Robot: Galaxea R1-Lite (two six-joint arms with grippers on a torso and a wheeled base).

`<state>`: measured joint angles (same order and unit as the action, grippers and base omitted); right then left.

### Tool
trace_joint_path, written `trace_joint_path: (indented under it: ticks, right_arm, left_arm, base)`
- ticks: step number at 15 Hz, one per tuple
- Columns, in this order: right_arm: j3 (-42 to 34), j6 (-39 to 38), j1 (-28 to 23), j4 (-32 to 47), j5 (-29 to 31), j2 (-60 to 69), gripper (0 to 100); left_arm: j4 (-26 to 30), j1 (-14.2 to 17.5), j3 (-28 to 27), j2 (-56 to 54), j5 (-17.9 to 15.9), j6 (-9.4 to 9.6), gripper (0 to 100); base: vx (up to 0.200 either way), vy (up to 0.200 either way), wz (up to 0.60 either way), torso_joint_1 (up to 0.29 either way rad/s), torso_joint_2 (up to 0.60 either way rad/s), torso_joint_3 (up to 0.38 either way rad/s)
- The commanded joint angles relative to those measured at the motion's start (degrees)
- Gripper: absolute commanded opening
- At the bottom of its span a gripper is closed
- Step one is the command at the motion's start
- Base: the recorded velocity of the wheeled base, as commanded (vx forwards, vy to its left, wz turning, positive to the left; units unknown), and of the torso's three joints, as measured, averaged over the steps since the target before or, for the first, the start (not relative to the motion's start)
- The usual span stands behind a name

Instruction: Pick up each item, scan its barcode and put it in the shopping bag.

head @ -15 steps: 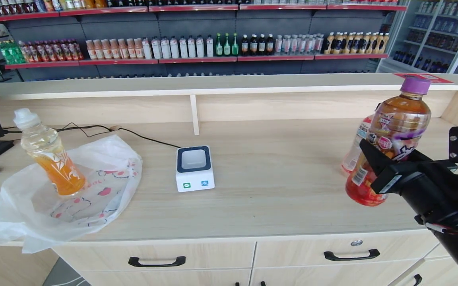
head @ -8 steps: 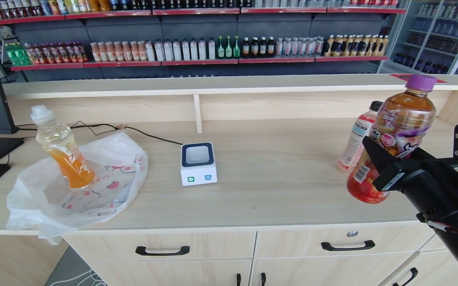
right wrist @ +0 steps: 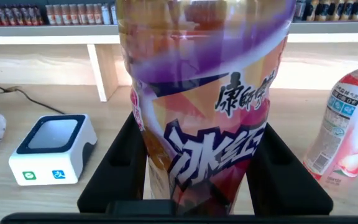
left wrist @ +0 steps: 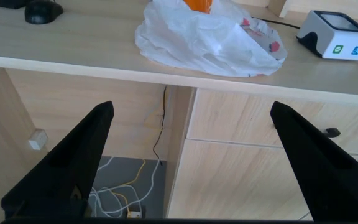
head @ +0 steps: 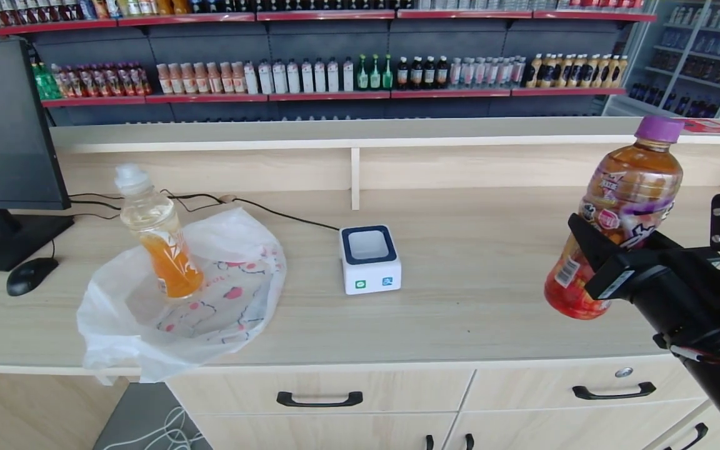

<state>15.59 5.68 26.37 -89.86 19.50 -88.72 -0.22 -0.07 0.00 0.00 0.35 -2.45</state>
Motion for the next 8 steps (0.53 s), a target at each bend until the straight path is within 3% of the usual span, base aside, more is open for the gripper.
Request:
trace_joint_path:
  ticks: [1,8]
  right_arm:
    - [0.0,0.0,0.0,-0.1,0.0,0.6,0]
    - [-0.2,0.0,-0.1,-0.1,0.0,1.0,0]
  left_arm:
    - [0.0,0.1,0.0,0.0,0.0,-0.01,100]
    - [0.0,0.1,0.0,0.1,0.1,-0.10,100]
  base:
    - [0.000,0.200,0.00,0.002,0.00,0.002]
    - [0.000,0.200,0.00,0.003,0.00,0.001]
